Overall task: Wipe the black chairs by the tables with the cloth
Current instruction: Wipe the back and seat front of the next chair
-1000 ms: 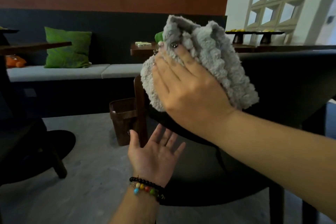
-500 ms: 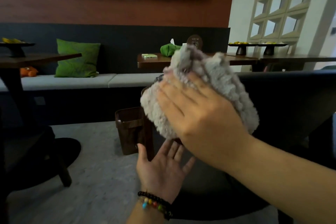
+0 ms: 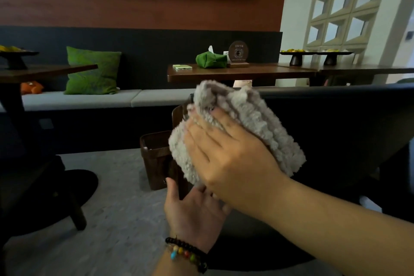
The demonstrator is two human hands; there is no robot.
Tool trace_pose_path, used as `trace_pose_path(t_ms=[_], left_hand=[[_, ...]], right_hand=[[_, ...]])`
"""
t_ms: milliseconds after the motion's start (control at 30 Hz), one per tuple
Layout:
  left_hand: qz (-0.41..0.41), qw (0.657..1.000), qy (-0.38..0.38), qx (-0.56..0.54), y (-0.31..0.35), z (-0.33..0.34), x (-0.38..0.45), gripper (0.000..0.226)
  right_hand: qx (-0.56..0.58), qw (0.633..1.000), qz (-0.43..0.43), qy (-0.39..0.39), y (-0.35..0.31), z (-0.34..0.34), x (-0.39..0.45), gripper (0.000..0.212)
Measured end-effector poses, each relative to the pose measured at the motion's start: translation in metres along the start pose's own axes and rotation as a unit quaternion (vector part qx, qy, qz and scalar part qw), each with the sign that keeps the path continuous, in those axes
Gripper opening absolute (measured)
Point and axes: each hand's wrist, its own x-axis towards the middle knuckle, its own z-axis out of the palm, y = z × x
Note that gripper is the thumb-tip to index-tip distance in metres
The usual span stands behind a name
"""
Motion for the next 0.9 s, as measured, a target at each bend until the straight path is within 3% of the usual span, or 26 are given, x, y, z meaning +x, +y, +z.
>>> trace_pose_path(t_ms=[67,133,333,433,533,600,700,800,900], left_hand=[[-0.008,0.999,0.034,0.005,0.000,-0.005,0.004,0.096],[-0.005,0.998,0.061,0.014,0.000,-0.007,0.005,0.097],[-0.027,0.999,0.035,0.017,0.008,-0.010,0.000,0.096],[-0.043,0.999,0.017,0.028,0.012,-0.007,0.000,0.093],[-0.040,0.998,0.039,0.035,0.012,-0.006,0.005,0.092],[-0.031,0.998,0.047,0.037,0.009,-0.005,0.007,0.087],[-0.034,0.998,0.023,0.043,0.008,-0.003,0.006,0.077],[-0.050,0.998,-0.003,0.048,0.011,-0.003,0.004,0.076],[-0.029,0.999,0.023,0.040,0.007,0.002,0.004,0.076]], right_hand=[[-0.049,0.999,0.015,0.015,0.007,0.003,0.008,0.040],[-0.093,0.995,-0.030,-0.001,0.004,0.014,0.003,0.041],[-0.063,0.975,-0.179,-0.116,-0.015,0.024,-0.028,0.041],[-0.014,0.990,-0.117,-0.076,-0.002,0.010,-0.021,0.042],[0.011,1.000,-0.015,0.019,0.029,-0.004,-0.011,0.038],[0.002,0.999,-0.004,0.046,0.041,-0.006,-0.015,0.035],[-0.048,0.994,-0.101,-0.016,0.022,0.007,-0.039,0.038],[-0.018,0.981,-0.162,-0.102,0.004,0.018,-0.060,0.035],[0.019,0.987,-0.134,-0.086,0.002,0.015,-0.052,0.035]])
